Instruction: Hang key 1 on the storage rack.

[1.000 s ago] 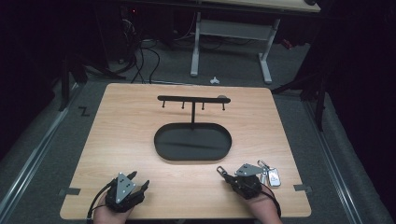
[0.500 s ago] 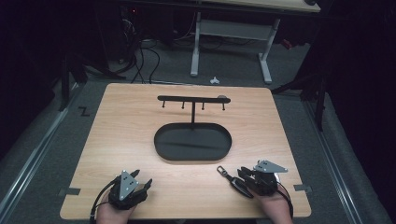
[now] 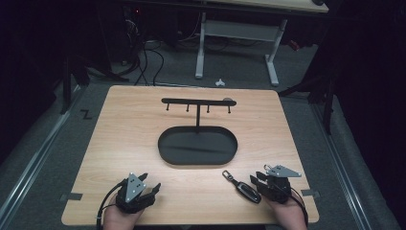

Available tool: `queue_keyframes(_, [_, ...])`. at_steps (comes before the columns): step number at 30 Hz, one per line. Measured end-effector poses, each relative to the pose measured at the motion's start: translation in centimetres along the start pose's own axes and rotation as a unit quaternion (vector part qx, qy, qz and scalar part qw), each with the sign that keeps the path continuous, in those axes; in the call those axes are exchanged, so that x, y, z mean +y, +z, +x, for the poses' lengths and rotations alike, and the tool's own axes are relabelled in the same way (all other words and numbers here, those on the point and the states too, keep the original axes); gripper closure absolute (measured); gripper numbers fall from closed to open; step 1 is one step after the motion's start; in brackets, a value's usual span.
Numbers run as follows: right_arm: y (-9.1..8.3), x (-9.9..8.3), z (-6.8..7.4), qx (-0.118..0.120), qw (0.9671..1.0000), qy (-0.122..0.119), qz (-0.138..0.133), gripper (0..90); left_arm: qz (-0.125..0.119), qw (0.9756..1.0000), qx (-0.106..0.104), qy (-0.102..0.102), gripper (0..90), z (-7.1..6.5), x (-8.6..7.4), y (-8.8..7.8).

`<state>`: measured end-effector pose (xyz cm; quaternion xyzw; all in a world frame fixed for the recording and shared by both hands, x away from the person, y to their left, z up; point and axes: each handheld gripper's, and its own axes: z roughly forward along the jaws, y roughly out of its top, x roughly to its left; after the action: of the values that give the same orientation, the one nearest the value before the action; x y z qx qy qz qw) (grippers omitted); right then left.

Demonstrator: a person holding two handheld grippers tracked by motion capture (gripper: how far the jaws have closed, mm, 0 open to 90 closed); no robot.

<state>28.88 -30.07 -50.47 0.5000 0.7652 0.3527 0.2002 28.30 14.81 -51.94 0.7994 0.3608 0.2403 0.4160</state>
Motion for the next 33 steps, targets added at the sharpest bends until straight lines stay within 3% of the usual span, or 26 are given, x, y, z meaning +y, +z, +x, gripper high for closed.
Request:
queue_keyframes(6, [0.6,0.3,0.1,-0.012,0.9987,-0.004,0.05,59.7,-0.003,0.9999,-0.01,0.001,41.0,0.0,0.0,0.0])
queue_keyframes(9, [0.6,0.7,0.0,-0.023,0.9962,-0.021,0.082,57.5,-0.007,0.9999,-0.014,0.0,41.0,0.1,0.0,-0.1])
queue_keyframes(15, [0.2,1.5,-0.3,-0.028,0.9936,-0.021,0.108,55.4,-0.011,0.9998,-0.017,0.002,40.9,0.1,0.0,-0.2])
queue_keyframes(20, [0.2,2.4,-0.6,-0.033,0.9893,-0.02,0.141,52.9,-0.011,0.9997,-0.018,0.009,40.1,-0.2,0.0,-0.1])
queue_keyframes(25, [0.2,3.4,-0.2,-0.034,0.9832,-0.036,0.176,52.0,-0.012,0.9997,-0.017,0.012,38.6,-0.2,-0.1,-0.1])
queue_keyframes(27, [0.4,4.0,0.1,-0.036,0.9782,-0.049,0.198,50.1,-0.011,0.9997,-0.018,0.011,38.3,-0.2,-0.1,-0.1])
queue_keyframes(30, [0.5,4.3,0.2,-0.032,0.9754,-0.053,0.211,49.0,-0.012,0.9997,-0.018,0.012,38.3,-0.2,-0.1,-0.1])
queue_keyframes(31, [0.6,4.8,0.3,-0.031,0.9709,-0.068,0.228,49.0,-0.012,0.9997,-0.018,0.013,38.3,-0.2,-0.1,-0.1])
queue_keyframes(32, [0.6,4.8,0.3,-0.031,0.9709,-0.068,0.228,49.0,-0.012,0.9997,-0.018,0.013,38.3,-0.2,-0.1,-0.1])
queue_keyframes(33, [0.7,5.2,0.5,-0.025,0.9654,-0.079,0.247,48.8,-0.011,0.9997,-0.019,0.014,38.3,-0.3,-0.1,-0.1])
